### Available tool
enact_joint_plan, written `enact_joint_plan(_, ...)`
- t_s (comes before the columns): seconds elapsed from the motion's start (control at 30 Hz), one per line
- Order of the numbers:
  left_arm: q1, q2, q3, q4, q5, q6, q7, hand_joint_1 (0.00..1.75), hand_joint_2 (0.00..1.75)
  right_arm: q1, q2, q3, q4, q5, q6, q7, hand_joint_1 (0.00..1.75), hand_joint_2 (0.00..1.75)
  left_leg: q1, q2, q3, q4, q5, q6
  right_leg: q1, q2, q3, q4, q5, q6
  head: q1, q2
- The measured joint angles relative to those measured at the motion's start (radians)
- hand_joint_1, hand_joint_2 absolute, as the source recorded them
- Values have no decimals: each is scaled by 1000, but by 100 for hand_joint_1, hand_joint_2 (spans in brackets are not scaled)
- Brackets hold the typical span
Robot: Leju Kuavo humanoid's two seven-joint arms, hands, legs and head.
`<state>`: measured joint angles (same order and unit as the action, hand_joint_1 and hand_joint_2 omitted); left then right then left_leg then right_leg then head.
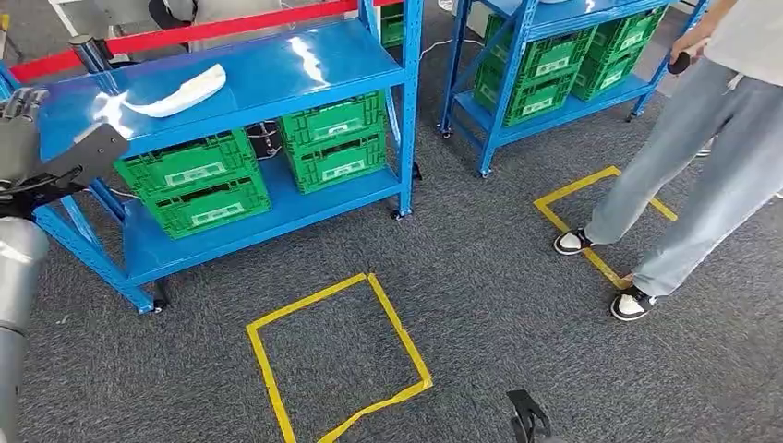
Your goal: Take the parts from the cabinet and place them on the table.
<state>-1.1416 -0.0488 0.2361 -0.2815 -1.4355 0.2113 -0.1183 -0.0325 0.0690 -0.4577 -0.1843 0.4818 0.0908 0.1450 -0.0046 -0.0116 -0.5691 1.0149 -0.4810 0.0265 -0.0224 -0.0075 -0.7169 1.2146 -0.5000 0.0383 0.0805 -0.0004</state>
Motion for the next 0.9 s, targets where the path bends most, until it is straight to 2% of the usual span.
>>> enact_joint_plan(0.03, 0, 1, 0, 0, 1, 2, -2, 0, 0, 0, 0, 0, 0, 0, 0, 0, 0, 0, 3, -2, 2, 8, -9, -7, -3, 0, 39, -90, 51, 3, 0, 0)
enact_joint_plan(0.07, 0, 3, -1, 0, 2, 3, -3, 0, 0, 0, 0, 0, 0, 0, 0, -2, 0, 0, 4, -2, 2, 17, -19, -15, -6, 0, 67, -158, 65, 5, 0, 0)
enact_joint_plan(0.1, -1, 9, -1, 0, 4, 5, -4, 0, 0, -1, 2, 0, 1, 0, 0, -3, 0, 0, -2, -5, -4, 24, -26, -24, 1, 5, 76, -167, 44, -2, 2, 0)
enact_joint_plan(0.13, 0, 11, -2, 0, 4, 5, -5, 0, 0, -1, 2, 0, 1, 1, 0, -3, 0, 0, -3, -6, -3, 21, -26, -28, -1, 6, 74, -162, 44, -16, 0, 0)
enact_joint_plan(0.17, 0, 13, -2, 0, 6, 5, -5, 0, 0, 0, 1, 0, 1, 1, 0, -2, 0, 0, -2, -6, -1, 20, -26, -30, 1, 6, 72, -163, 42, -19, 0, 0)
enact_joint_plan(0.33, 1, 13, -2, 0, 6, 5, -5, 0, 0, 0, 1, 0, 1, 1, 0, -2, 0, 0, -2, -6, -1, 20, -27, -31, 1, 6, 73, -163, 41, -20, 0, 0)
enact_joint_plan(0.37, 0, 16, -3, 0, 10, 5, -5, 0, 0, 0, 2, 0, 1, 2, 0, -1, 0, 0, -2, -6, 2, 15, -28, -36, 5, 6, 73, -162, 37, -28, 0, 0)
enact_joint_plan(0.4, 0, 17, -3, 0, 10, 5, -5, 0, 0, -1, 2, 0, 1, 2, 0, -1, 0, 0, -2, -6, 4, 13, -29, -39, 4, 6, 74, -162, 36, -30, 1, 0)
enact_joint_plan(0.43, 0, 20, -3, -1, 10, 5, -5, 0, 0, -3, 2, 0, 1, 2, 0, -2, 0, 0, -2, -7, 8, 14, -36, -44, -1, 6, 82, -165, 35, -38, 0, 0)
enact_joint_plan(0.47, -2, 28, -4, -4, 13, 5, 1, 0, 0, -3, 2, 0, 1, 2, 0, 0, 0, 0, 0, 0, -14, 76, -61, -57, -4, 7, 98, -167, 25, -53, -9, 0)
enact_joint_plan(0.5, 8, 39, -4, 2, 17, 4, 7, 0, 0, -1, 2, 0, 2, 0, -1, 5, 0, 0, 5, 4, -194, 341, -122, -66, -3, 8, 121, -167, 3, -59, -8, 0)
enact_joint_plan(0.53, 11, 40, -4, 2, 17, 4, 7, 0, 0, -1, 2, 0, 1, 0, -2, 8, 0, 0, 4, 4, -199, 318, -84, -63, -3, 9, 131, -167, -5, -58, -9, 0)
enact_joint_plan(0.57, 10, 41, -4, 2, 18, 4, 7, 0, 0, -1, 2, 0, 1, 0, -2, 9, 0, 0, 4, 4, -179, 251, -26, -58, -1, 9, 144, -167, -13, -58, -9, 0)
enact_joint_plan(0.6, 9, 43, -4, 2, 18, 4, 6, 0, 0, -2, 2, 0, 1, 0, -2, 11, 0, 0, 2, 4, -143, 155, 38, -49, 0, 9, 158, -168, -23, -56, -8, 0)
enact_joint_plan(0.63, 8, 45, -4, 2, 18, 4, 5, 0, 0, -2, 2, 0, 1, 0, -2, 11, 0, 0, -2, 5, -110, 66, 91, -38, 0, 9, 168, -170, -31, -55, -9, 0)
enact_joint_plan(0.67, 6, 47, -4, 3, 18, 4, 5, 0, 0, -3, 4, 0, 3, 0, -2, 11, 0, 0, -9, 6, -92, 50, 76, -29, 1, 8, 171, -172, -37, -48, -9, 0)
enact_joint_plan(0.7, 5, 49, -4, 3, 18, 2, 5, 0, 0, -5, 4, 0, 3, -3, -2, 12, 0, 0, -13, 6, -81, 21, 70, -26, 0, 10, 169, -174, -38, -42, -14, 0)
enact_joint_plan(0.73, 4, 48, -5, 2, 18, 1, 6, 0, 0, -5, 4, 0, 3, -3, -2, 11, 0, 0, -16, 6, -82, 19, 62, -25, -1, 9, 168, -180, -37, -37, -11, 0)
enact_joint_plan(0.8, 5, 49, -5, 2, 18, -1, 8, 0, 0, -3, 4, 0, 3, -3, -2, 7, 0, 0, -12, 4, -71, 3, 56, -14, 2, 7, 178, -172, -25, -26, -12, 0)
enact_joint_plan(0.83, 4, 46, -5, 1, 18, -1, 8, 0, 0, -4, 4, 0, 3, -3, -1, 6, 0, 0, -5, 4, -53, -8, 55, -10, -2, 6, 170, -157, -33, -24, -11, 0)
enact_joint_plan(0.87, 0, 47, -5, 2, 18, -1, 8, 0, 0, -6, 4, 0, 3, -3, -1, 3, 0, 0, -4, 4, -45, -10, 51, -3, 1, 8, 152, -119, -44, -22, -14, 0)
enact_joint_plan(0.9, -3, 47, -5, 2, 18, -1, 8, 0, 0, -7, 4, 0, 3, -3, -1, 1, 0, 0, -4, 4, -41, -10, 47, 1, 1, 8, 113, -54, -69, -19, -12, 0)
